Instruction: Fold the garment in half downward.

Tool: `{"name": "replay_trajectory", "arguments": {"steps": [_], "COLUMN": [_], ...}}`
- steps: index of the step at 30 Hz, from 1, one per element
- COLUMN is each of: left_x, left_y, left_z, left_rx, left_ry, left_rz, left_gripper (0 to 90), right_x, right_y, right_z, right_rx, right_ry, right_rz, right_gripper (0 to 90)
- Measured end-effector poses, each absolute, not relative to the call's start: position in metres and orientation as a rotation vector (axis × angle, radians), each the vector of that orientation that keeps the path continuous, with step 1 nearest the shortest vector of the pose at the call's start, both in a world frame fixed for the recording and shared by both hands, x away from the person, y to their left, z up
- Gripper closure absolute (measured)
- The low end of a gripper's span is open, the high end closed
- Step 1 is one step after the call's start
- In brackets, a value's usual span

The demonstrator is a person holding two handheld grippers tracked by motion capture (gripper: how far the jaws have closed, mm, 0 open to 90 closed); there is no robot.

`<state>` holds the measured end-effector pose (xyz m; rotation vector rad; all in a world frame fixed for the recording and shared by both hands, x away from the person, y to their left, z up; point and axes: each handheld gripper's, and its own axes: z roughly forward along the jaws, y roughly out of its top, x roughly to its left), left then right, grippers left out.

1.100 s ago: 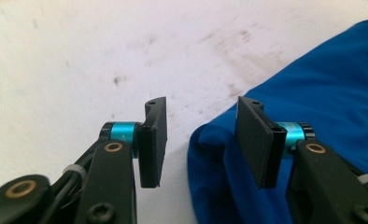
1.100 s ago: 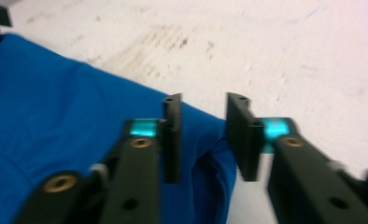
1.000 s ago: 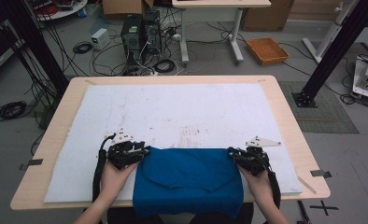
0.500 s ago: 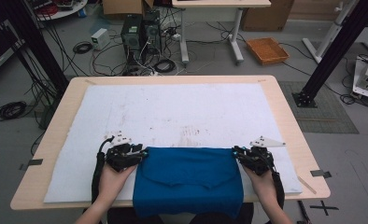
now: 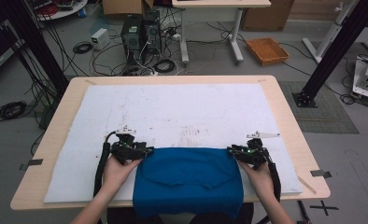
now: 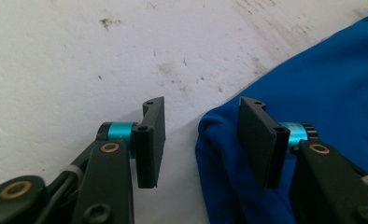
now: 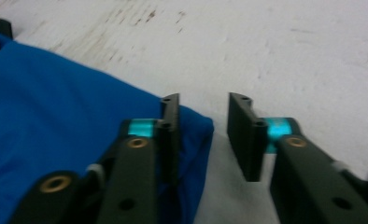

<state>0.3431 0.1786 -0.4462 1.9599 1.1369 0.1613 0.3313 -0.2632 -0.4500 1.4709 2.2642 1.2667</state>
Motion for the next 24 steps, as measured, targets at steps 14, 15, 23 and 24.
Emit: {"name": "replay_trajectory", "arguments": {"steps": [14, 15, 23, 24], "left_x": [0.348, 0.352, 0.397, 0.402], "left_y": [0.174, 0.174, 0.17, 0.168], "left_z": [-0.441, -0.439, -0.423, -0.422], "left_rx": [1.988, 1.986, 1.998, 1.999], "left_ry": [1.012, 1.008, 0.979, 0.978], "left_rz": [0.249, 0.256, 0.359, 0.372], "left_gripper": [84.8, 84.8, 84.7, 84.7], "right_x": [0.34, 0.346, 0.391, 0.396], "right_y": [-0.265, -0.265, -0.263, -0.263], "right_z": [-0.44, -0.439, -0.425, -0.424], "right_rx": [1.318, 1.309, 1.305, 1.3], "right_ry": [2.244, 2.235, 2.178, 2.178], "right_rz": [1.31, 1.303, 1.279, 1.27], "right_gripper": [84.9, 85.0, 84.9, 85.0]}}
